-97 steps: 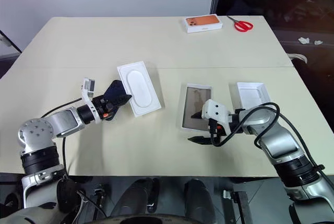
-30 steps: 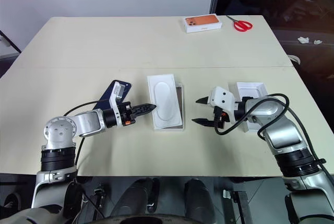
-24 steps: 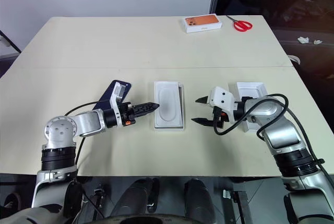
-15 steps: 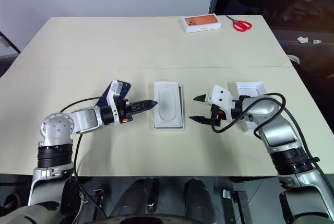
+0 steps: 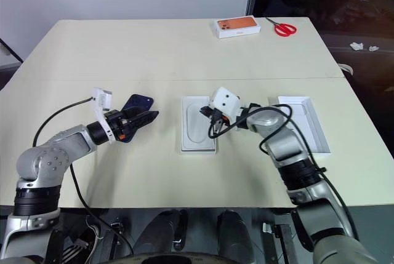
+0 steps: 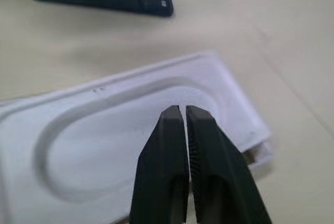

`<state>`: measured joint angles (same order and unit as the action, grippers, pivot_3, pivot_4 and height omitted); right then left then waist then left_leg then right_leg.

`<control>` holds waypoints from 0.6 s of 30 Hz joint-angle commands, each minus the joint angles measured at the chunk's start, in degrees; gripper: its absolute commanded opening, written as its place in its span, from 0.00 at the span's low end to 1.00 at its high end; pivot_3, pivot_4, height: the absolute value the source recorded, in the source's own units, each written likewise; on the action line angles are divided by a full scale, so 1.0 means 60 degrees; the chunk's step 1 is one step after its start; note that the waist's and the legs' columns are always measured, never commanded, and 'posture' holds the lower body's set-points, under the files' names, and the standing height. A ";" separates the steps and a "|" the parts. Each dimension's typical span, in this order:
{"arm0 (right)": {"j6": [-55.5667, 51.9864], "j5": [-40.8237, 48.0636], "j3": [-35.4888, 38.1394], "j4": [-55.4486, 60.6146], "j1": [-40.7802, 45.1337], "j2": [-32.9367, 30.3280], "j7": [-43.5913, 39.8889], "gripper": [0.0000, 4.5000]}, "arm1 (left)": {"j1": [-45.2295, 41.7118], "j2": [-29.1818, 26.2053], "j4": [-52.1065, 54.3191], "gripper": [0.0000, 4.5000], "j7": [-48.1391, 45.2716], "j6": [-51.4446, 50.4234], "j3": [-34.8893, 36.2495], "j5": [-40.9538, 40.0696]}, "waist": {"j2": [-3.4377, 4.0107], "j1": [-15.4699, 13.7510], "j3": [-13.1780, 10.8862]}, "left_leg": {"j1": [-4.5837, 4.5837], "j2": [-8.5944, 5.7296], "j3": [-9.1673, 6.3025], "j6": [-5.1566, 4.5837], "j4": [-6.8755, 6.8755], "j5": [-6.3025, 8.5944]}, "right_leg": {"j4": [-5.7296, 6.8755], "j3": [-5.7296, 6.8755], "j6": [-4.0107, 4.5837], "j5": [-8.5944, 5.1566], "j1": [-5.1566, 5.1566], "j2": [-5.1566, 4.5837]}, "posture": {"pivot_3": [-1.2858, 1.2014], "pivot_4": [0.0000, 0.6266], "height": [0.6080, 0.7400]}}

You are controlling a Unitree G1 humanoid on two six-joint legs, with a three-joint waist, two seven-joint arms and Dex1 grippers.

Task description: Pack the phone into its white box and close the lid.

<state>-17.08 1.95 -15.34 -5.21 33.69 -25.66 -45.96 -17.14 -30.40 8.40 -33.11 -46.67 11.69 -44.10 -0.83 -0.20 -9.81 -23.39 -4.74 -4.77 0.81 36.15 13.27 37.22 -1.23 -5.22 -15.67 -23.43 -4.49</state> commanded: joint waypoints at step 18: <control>0.2365 -0.2574 -0.1510 -0.1178 0.0251 -0.0163 0.0058 0.01 | 0.0335 0.0258 0.0467 0.98 0.0033 0.0490 0.0386 0.0121 | 0.0000 0.0173 0.0000 | 0.0003 0.0003 -0.0006 -0.0002 -0.0003 0.0001 | 0.0006 0.0006 -0.0002 0.0001 0.0000 0.0010 | 0.52 0.24 1.00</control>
<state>-3.37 -12.86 -24.39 -12.96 35.88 -25.91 -44.64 -15.14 -28.64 9.25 -32.84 -44.54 12.65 -43.15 -0.84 0.84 -9.81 -23.38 -4.72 -4.80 0.80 36.13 13.28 37.26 -1.20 -5.23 -15.67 -23.42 -4.43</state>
